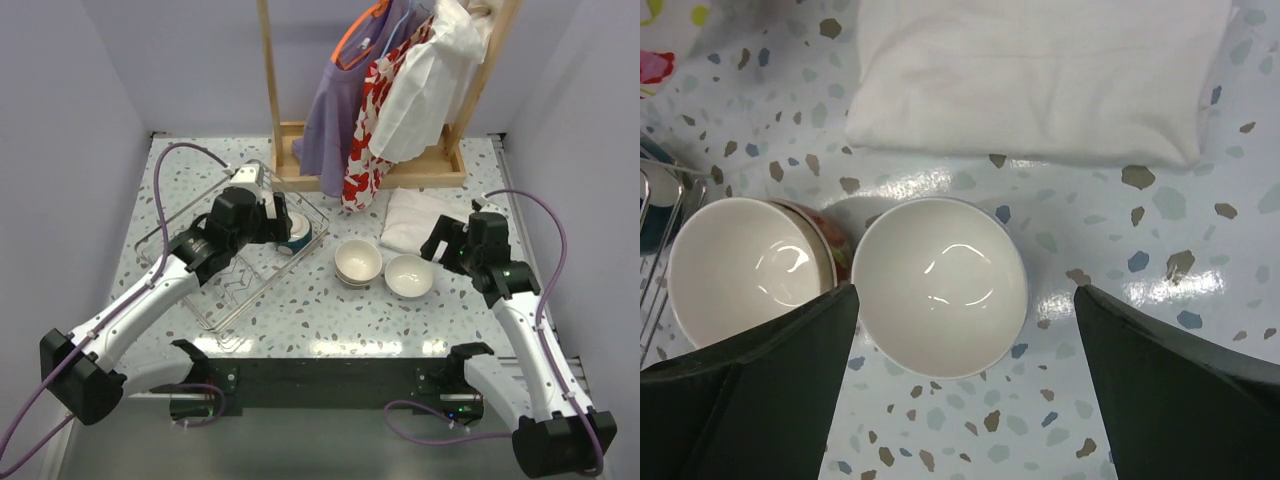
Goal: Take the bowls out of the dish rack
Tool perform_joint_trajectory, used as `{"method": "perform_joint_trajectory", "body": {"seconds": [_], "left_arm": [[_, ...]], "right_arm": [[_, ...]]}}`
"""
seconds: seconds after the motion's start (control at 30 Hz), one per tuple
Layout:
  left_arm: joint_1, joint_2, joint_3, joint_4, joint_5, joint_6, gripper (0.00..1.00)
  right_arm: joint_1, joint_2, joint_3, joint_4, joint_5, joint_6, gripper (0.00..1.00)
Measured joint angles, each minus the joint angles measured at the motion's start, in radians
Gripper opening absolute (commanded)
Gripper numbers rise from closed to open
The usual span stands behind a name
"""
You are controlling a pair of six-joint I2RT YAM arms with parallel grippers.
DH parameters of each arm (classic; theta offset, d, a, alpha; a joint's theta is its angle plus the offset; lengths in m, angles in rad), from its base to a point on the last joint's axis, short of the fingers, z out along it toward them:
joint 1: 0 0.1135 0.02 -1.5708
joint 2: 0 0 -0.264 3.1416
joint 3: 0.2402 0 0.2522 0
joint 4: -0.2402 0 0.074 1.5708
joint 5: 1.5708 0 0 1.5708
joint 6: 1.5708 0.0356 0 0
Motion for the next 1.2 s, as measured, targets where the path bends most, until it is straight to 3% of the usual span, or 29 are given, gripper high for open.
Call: {"method": "perform_joint_trajectory", "body": {"seconds": [0.27, 0.57, 1.2], "left_arm": [[0.130, 0.039, -0.060, 0.041, 0.121, -0.066, 1.00], [0.314, 0.179, -0.172, 0.204, 0.396, -0.161, 1.00], [0.371, 0.472, -0.134, 0.380, 0.595, -0.228, 1.00]], "right_arm": [[0.000, 0.025, 0.017, 0.047, -0.132, -0.023, 0.94], [0.017, 0.029, 0.017, 0.083, -0.182, -0.049, 0.95], [0.038, 0.014, 0.017, 0.088, -0.183, -0.071, 0.95]]}}
